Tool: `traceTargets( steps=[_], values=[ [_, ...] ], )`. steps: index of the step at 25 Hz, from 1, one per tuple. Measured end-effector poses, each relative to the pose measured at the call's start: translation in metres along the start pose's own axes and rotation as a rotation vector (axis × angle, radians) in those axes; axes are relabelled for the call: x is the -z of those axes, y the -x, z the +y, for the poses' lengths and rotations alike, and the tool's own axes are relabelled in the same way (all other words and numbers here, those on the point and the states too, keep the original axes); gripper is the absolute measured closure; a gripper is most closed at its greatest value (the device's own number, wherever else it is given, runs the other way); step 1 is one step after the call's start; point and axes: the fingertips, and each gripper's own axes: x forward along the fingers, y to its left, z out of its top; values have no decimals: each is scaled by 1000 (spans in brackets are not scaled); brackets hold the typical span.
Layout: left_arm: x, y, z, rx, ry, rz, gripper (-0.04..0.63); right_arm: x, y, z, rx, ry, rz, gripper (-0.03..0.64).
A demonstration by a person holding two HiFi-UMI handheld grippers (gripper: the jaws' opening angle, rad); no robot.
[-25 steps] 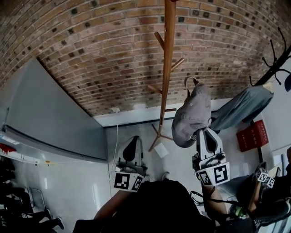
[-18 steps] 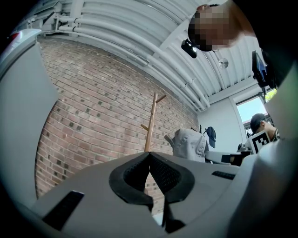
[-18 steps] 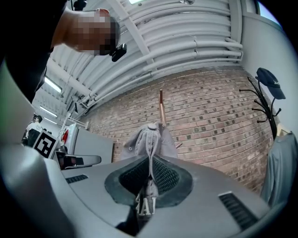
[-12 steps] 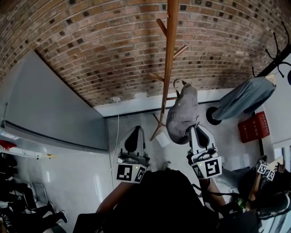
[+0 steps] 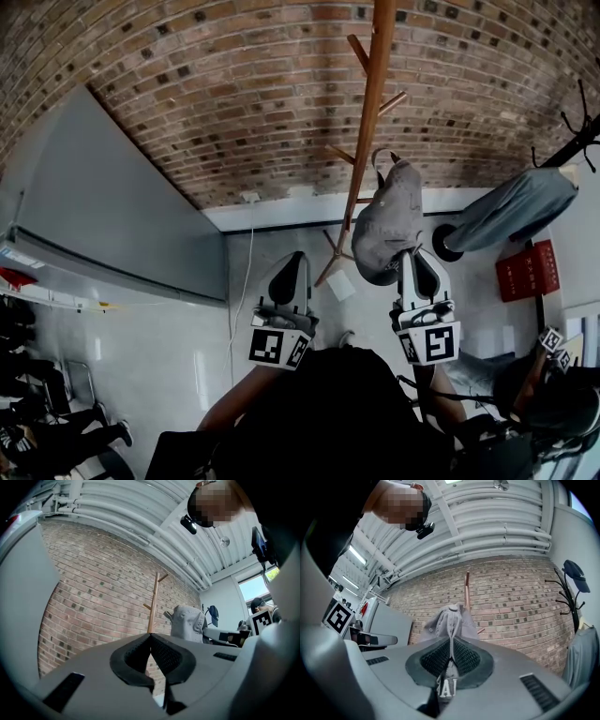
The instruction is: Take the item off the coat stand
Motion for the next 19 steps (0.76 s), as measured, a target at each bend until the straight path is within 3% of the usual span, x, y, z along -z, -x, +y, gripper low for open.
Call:
traceTargets(
  steps=[19],
  values=[
    [-2,1,2,-21,26,-3,580,-3,1,-13,36,1,-21,588]
  ],
)
